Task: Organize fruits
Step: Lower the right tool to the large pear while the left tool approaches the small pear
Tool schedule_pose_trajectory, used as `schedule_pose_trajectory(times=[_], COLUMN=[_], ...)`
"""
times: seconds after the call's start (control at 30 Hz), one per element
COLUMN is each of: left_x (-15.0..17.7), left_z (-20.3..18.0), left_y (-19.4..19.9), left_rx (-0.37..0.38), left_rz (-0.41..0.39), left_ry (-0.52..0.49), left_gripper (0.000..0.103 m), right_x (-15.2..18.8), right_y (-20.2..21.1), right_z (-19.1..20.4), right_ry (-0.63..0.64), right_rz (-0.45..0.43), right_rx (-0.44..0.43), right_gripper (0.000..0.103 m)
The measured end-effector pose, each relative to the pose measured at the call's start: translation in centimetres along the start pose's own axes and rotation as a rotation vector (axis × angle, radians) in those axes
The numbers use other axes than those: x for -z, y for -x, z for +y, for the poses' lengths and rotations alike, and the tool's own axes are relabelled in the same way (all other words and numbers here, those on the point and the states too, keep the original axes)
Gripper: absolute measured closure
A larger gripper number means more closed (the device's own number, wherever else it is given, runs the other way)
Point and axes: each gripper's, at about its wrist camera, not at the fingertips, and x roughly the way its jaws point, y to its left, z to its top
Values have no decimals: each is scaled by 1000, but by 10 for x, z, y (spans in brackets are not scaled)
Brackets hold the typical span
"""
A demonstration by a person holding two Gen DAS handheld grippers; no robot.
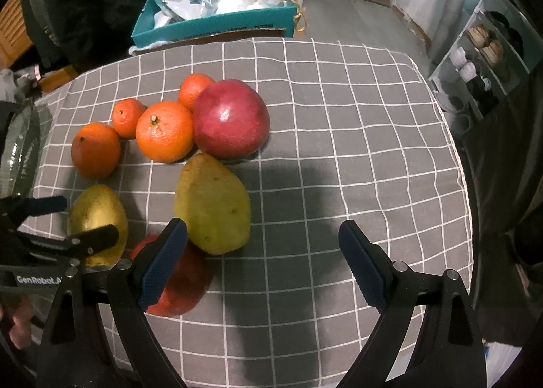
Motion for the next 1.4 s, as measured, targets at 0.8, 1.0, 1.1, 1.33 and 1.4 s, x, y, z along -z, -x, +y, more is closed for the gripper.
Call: schedule_pose_trajectory(times=[0.8,1.0,1.1,1.33,1.4], left_x=[3,8,6,7,8], left_z=[31,36,33,42,44], left_y=[9,14,17,35,41], left_rx=[14,19,25,33,37], left_rz=[-41,-51,-65,-105,-117], left_ry=[-9,-15,-9,9,16], left_gripper=[27,27,27,27,27], right_x=[-19,-18,-17,-13,-10], right_y=[-66,-86,-86,-74,-67], right_z=[24,26,29,38,40], right_ry=[31,0,2,28,32], right_rz=[136,194,189,133,110], right_rx=[-78,-116,-122,-71,-68], right_gripper=[15,28,39,39,39])
